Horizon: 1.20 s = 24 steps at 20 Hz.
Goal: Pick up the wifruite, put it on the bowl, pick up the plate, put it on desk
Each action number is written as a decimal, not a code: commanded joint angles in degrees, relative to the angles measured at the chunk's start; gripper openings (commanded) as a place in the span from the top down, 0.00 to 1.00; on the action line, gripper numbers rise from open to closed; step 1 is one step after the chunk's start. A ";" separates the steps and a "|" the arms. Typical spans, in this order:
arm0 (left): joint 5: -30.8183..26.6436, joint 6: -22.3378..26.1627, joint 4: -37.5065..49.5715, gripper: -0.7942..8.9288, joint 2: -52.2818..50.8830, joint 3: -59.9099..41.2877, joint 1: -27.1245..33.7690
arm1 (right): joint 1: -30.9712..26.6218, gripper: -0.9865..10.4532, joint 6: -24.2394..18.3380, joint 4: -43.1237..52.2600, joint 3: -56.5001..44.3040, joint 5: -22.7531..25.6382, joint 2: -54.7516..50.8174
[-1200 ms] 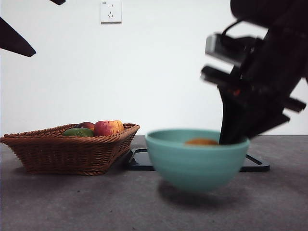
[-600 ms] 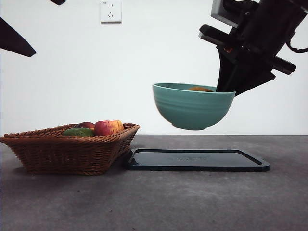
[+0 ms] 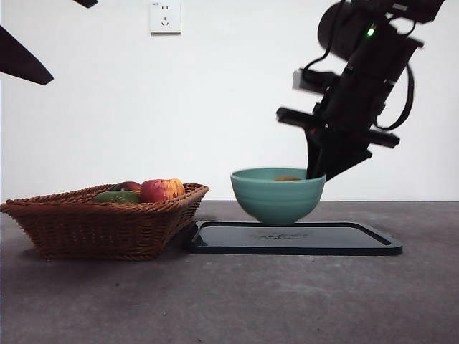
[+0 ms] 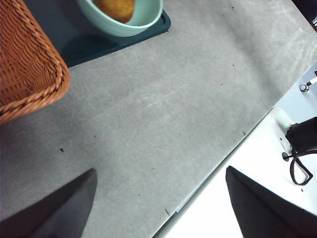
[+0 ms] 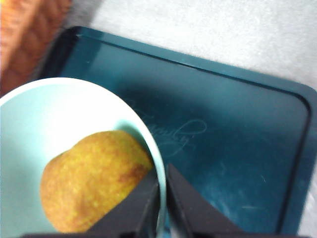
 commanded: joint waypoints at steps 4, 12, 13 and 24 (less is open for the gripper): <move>0.26 0.74 -0.15 0.50 0.17 0.50 -0.33 | 0.04 0.90 -1.77 3.93 1.77 0.31 4.94; 0.26 0.70 -1.70 0.50 0.17 0.50 -0.33 | -0.09 0.90 -1.92 4.70 1.77 2.93 5.81; 0.26 0.70 -1.81 0.50 0.17 0.50 -0.33 | -0.09 0.90 -1.92 4.70 1.77 2.93 5.99; 0.26 0.72 -1.84 0.50 0.17 0.50 -0.33 | -0.07 0.76 0.02 5.03 1.81 2.95 4.96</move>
